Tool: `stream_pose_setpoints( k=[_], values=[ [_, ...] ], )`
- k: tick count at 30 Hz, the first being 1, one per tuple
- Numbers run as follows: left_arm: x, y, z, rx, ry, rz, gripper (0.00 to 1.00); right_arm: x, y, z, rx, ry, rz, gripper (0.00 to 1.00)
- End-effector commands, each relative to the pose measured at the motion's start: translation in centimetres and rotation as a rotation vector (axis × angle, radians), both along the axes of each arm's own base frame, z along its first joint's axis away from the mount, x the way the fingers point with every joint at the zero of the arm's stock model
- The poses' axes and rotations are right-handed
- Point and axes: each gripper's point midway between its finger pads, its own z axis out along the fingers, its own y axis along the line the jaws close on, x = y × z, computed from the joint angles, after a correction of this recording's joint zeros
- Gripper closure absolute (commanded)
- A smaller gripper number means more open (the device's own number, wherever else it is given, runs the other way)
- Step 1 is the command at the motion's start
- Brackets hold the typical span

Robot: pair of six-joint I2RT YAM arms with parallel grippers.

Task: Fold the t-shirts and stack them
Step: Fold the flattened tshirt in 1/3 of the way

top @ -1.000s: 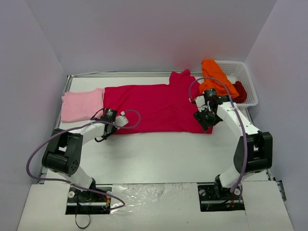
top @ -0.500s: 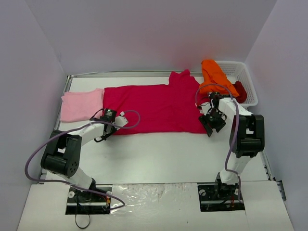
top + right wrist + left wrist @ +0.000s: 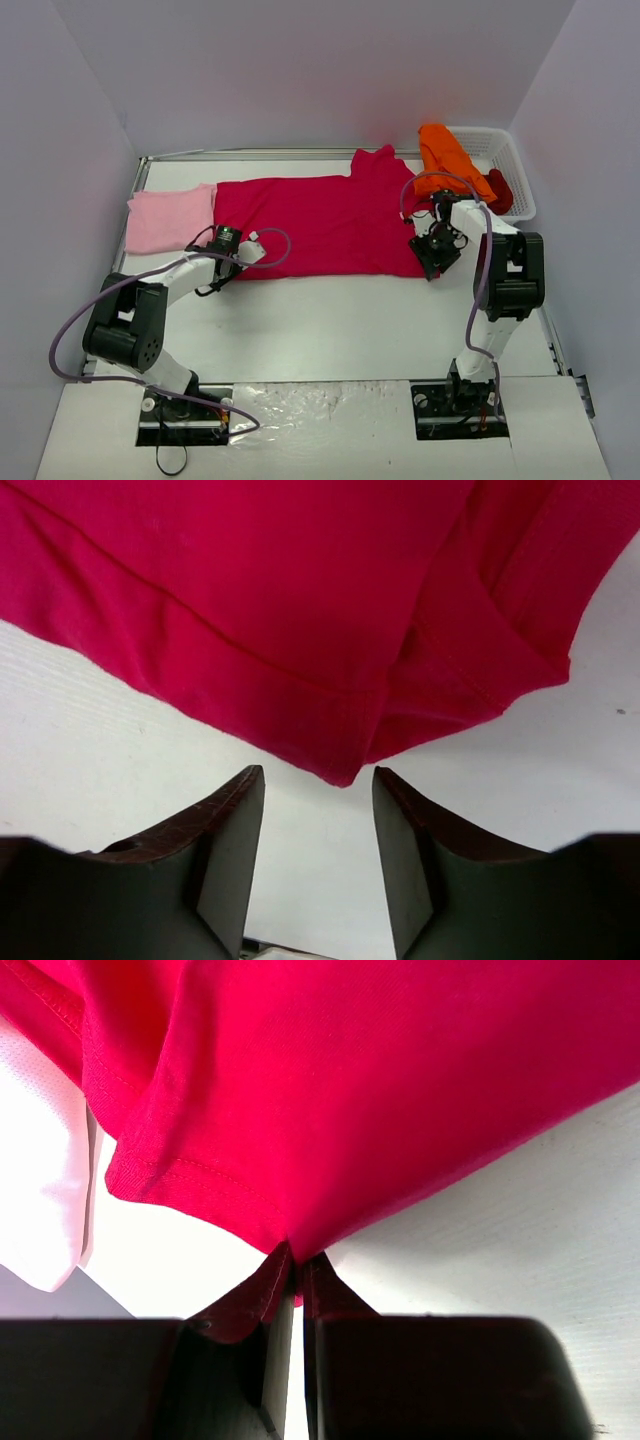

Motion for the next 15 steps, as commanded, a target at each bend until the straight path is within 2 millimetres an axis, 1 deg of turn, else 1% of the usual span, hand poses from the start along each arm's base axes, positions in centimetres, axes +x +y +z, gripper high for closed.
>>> stream_pose_setpoints(
  k=[1,4,5,7,8,9,12,15],
  values=[
    [-0.8,0.7,0.6,0.015,0.007,0.024,0.98,0.2,0.3,0.0,0.026,0.024,0.011,0.57],
    [-0.9,0.8,0.6,0.02,0.004,0.023,0.98,0.3,0.4,-0.4,0.028,0.031,0.014,0.64],
    [-0.9,0.8,0.6,0.021,0.004,0.024,0.98,0.3,0.3,-0.6,0.028,0.034,0.013,0.69],
    [-1.0,0.9,0.7,0.024,0.002,0.024,0.98,0.2,0.2,-0.8,0.026,0.039,0.013,0.82],
    [-1.0,0.9,0.6,0.027,0.005,0.022,0.98,0.2,0.1,-0.9,0.023,0.042,0.01,0.95],
    [-1.0,1.0,0.7,0.028,0.002,0.022,0.98,0.1,-0.1,-0.9,0.019,0.043,0.008,1.0],
    [-1.1,1.1,0.8,0.034,0.001,0.02,0.98,0.0,-0.6,-0.8,-0.003,0.041,0.004,1.0],
    [-1.3,1.3,1.0,0.043,-0.001,0.012,0.98,0.1,-1.1,-0.2,-0.031,0.024,0.006,1.0]
  ],
)
